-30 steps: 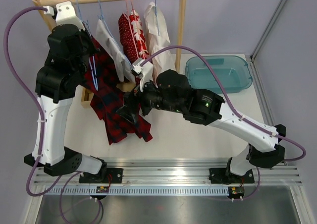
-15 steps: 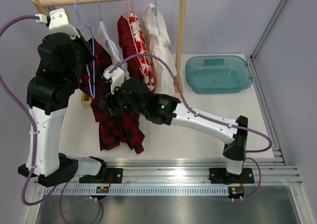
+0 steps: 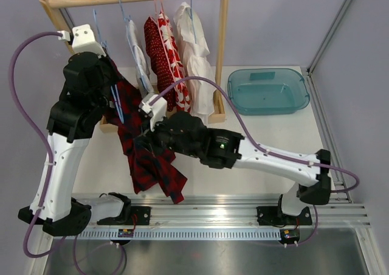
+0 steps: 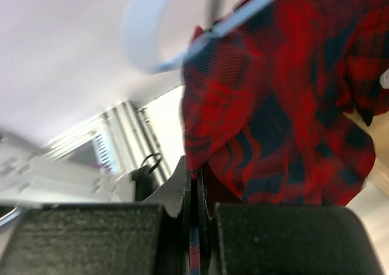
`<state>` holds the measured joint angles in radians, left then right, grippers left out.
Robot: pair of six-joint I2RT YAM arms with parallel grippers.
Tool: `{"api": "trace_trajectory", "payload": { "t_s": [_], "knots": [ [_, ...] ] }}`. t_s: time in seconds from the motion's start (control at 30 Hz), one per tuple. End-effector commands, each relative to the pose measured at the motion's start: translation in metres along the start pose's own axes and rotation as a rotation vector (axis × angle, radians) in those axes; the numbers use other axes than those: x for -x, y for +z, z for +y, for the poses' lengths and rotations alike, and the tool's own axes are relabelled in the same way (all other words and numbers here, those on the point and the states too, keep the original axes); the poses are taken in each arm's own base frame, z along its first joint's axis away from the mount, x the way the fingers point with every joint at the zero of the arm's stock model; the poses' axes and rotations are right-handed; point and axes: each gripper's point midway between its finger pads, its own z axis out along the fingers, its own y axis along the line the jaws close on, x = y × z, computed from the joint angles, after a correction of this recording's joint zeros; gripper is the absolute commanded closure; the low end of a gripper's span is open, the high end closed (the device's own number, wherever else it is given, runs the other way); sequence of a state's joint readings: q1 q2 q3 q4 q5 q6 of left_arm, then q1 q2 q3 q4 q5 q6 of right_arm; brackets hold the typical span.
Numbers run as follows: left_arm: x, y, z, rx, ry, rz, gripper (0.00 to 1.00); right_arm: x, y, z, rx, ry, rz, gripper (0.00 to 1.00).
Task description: Remove the skirt from the hanger
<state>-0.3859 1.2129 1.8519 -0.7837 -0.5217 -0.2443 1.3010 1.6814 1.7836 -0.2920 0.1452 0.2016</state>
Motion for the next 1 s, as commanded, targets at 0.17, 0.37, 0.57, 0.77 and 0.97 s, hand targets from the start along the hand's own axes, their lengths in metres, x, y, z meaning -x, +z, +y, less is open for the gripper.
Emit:
{"api": "trace_trajectory", "payload": {
  "t_s": [0.17, 0.37, 0.57, 0.77, 0.97],
  "knots": [
    [0.022, 0.024, 0.014, 0.147, 0.011, -0.148, 1.0, 0.064, -0.115, 0.059, 0.129, 0.063, -0.203, 1.0],
    [0.029, 0.043, 0.012, 0.205, 0.043, -0.163, 1.0, 0.022, -0.141, 0.087, 0.131, 0.045, -0.136, 1.0],
    [0.008, 0.034, -0.008, 0.107, -0.062, -0.061, 1.0, 0.021, -0.139, 0.079, 0.05, 0.017, -0.162, 1.0],
    [-0.003, 0.02, -0.004, 0.123, -0.034, -0.073, 1.0, 0.021, -0.128, 0.088, 0.056, -0.026, -0.127, 1.0],
    [0.055, -0.024, 0.002, 0.052, -0.038, -0.095, 1.0, -0.013, -0.125, 0.046, -0.116, -0.064, -0.137, 1.0]
  ]
}}
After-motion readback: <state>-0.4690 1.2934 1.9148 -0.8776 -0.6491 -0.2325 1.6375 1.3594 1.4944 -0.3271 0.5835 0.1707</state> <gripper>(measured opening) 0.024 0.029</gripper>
